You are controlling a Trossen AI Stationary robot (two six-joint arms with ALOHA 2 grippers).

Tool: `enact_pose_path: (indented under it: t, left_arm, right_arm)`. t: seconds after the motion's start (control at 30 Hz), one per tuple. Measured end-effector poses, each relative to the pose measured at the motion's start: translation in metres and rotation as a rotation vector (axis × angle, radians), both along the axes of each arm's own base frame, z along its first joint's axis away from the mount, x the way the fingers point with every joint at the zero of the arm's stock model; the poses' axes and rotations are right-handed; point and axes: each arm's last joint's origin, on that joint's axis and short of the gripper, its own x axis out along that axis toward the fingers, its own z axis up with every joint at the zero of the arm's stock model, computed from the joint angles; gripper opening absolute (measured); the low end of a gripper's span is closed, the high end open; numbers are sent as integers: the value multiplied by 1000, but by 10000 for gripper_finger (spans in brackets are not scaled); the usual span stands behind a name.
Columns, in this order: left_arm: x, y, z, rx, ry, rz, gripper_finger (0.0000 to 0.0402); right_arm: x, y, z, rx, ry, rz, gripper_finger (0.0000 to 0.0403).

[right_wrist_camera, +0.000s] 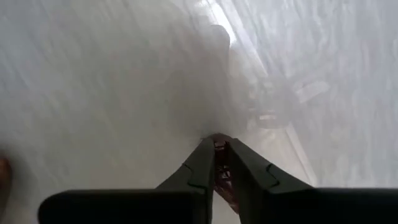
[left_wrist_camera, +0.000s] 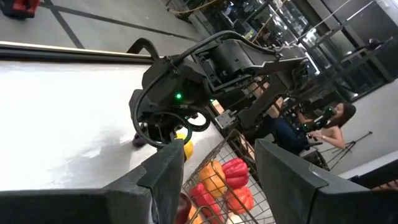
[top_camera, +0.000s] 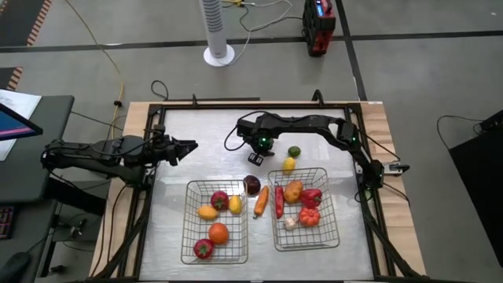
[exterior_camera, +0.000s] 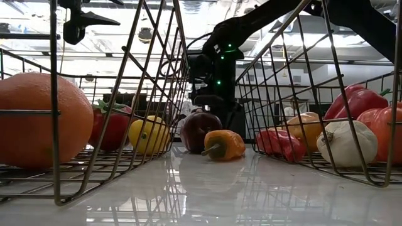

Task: Sort produce into baskets
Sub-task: Put the eggplant into the right brown wire basket

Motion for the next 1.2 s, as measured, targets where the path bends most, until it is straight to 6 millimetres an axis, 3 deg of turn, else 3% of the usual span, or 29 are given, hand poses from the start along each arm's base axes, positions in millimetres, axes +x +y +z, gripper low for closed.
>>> enact_pose_path:
  t: [0.2, 0.57, 0.67, 0.93, 1.03, 1.2]
  left_arm:
    - [0, 0, 0, 0, 0, -2, 183]
    - [0, 0, 0, 0, 0, 1, 183]
    - [0, 0, 0, 2, 0, 3, 183]
    - [0, 0, 0, 11, 4, 2, 183]
    - [0, 0, 0, 11, 4, 2, 183]
    - [0, 0, 0, 11, 4, 2, 183]
  right_arm:
    - [-6, 4, 6, 16, 43, 30, 59]
    - [-15, 24, 63, -23, -78, 112, 21]
    - [-16, 24, 64, -31, -72, 170, 61]
    - [-23, 14, 44, -26, -31, 197, 248]
    - [-29, 12, 31, -17, -2, 200, 271]
    - [-34, 13, 10, -36, 31, 225, 266]
